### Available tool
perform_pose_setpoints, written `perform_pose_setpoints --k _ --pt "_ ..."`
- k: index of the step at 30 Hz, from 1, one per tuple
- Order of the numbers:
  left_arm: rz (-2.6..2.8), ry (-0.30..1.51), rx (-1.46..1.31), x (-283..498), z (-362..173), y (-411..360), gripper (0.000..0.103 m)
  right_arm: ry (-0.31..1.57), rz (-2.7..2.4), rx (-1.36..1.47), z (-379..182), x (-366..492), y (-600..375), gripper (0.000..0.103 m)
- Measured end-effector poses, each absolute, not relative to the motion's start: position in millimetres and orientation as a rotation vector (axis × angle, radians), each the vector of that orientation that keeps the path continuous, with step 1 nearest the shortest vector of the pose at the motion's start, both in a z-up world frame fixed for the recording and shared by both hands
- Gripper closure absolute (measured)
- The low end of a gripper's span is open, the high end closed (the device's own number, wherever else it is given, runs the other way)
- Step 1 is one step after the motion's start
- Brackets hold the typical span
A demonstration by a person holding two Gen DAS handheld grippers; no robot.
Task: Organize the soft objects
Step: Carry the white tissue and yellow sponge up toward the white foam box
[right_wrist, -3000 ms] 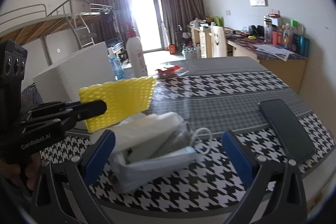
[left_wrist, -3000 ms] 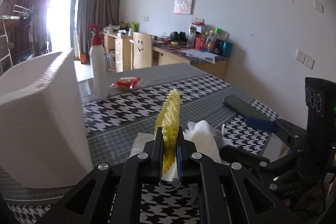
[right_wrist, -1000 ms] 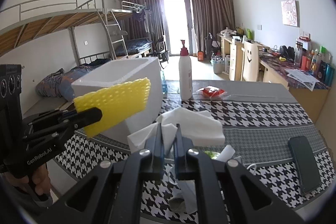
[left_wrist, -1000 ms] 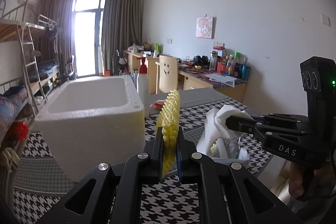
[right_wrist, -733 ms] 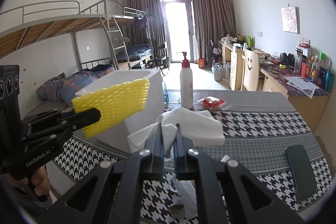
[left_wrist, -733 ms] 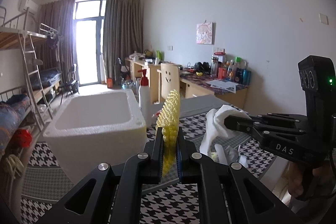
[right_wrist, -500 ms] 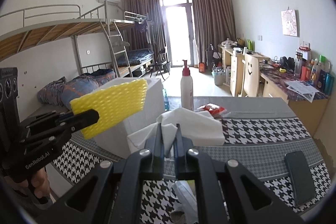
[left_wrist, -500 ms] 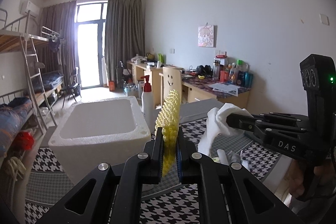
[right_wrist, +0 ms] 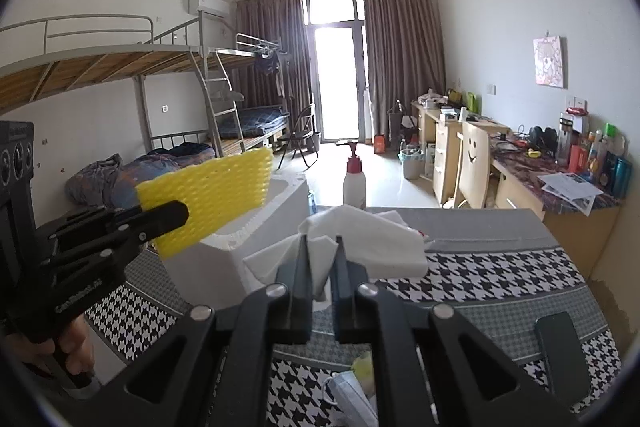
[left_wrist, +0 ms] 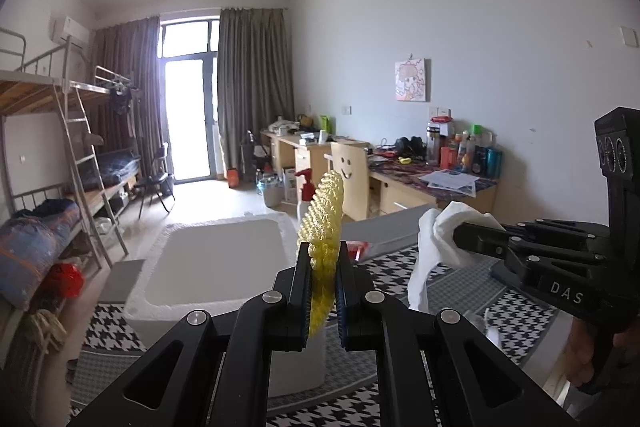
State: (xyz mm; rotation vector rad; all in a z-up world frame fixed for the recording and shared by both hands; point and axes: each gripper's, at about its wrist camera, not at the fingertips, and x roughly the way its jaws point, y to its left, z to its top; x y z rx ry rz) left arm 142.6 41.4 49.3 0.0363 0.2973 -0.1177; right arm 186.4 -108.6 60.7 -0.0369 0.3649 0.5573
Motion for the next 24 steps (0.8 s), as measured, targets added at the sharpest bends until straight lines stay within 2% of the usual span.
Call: perform_pose_setpoints --k 24 --pt "0.035 0.258 0.016 143.6 68.3 80.4 0.092 0.316 0.619 -0.044 84.3 199.1 -80.6 0.093"
